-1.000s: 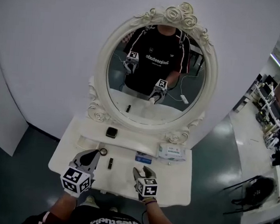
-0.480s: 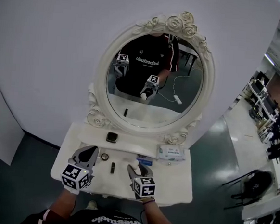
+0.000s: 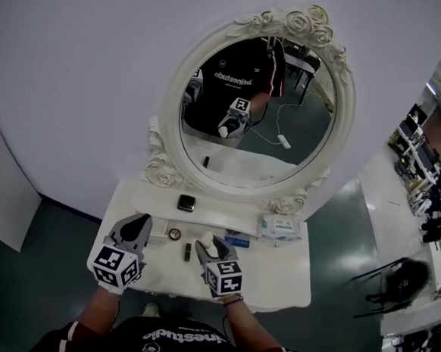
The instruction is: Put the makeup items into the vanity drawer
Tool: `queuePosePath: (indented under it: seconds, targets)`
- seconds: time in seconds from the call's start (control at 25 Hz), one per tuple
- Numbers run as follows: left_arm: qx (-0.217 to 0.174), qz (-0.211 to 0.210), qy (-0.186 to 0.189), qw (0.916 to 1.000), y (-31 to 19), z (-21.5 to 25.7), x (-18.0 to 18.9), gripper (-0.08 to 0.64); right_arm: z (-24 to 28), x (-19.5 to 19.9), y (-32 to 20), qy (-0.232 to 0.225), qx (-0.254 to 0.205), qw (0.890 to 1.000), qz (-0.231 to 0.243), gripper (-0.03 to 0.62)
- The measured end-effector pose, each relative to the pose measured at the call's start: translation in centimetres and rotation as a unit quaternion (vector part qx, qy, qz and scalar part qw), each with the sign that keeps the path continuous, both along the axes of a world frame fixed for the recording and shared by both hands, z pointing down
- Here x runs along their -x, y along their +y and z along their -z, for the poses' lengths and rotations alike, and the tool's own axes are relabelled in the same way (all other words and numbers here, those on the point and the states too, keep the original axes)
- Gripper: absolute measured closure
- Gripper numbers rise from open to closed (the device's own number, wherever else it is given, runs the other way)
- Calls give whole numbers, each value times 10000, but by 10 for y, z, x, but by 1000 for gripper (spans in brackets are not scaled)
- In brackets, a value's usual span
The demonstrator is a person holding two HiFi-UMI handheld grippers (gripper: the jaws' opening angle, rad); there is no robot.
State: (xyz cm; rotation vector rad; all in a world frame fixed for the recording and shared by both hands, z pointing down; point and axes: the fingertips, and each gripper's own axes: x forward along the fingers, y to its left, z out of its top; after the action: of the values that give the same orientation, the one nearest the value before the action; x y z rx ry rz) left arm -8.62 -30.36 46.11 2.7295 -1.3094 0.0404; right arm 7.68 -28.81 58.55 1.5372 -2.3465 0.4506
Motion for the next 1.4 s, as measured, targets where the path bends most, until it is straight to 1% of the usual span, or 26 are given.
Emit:
queuePosePath:
  seconds: [0.2, 0.44, 0.64, 0.88, 1.08, 1.2, 1.4]
  targets:
    - [-103, 150, -172, 9997, 0, 0, 21, 556, -7, 25, -10, 49, 90, 9997, 210, 376]
    - [-32, 266, -136, 9996, -1, -3, 45, 555, -16, 64, -18, 62, 185, 9983, 541, 376]
    - [32, 344, -108, 9993, -6, -7, 66, 556, -23, 89, -26, 15, 240, 9975, 665, 376]
    - [197, 244, -93, 9995, -9, -19, 78, 557, -38, 106, -33, -44, 352, 9974, 621, 376]
    - [264, 146, -193, 9994, -12, -30, 88, 555, -55, 115, -40, -32, 425, 9978, 515, 376]
    - [296, 144, -223, 9992, -13, -35, 97, 555, -65, 118, -43, -36, 494, 9978, 434, 376]
    - [395, 182, -168, 9989, -16, -42, 112, 556, -80, 123, -54, 59, 562, 9977, 375, 376]
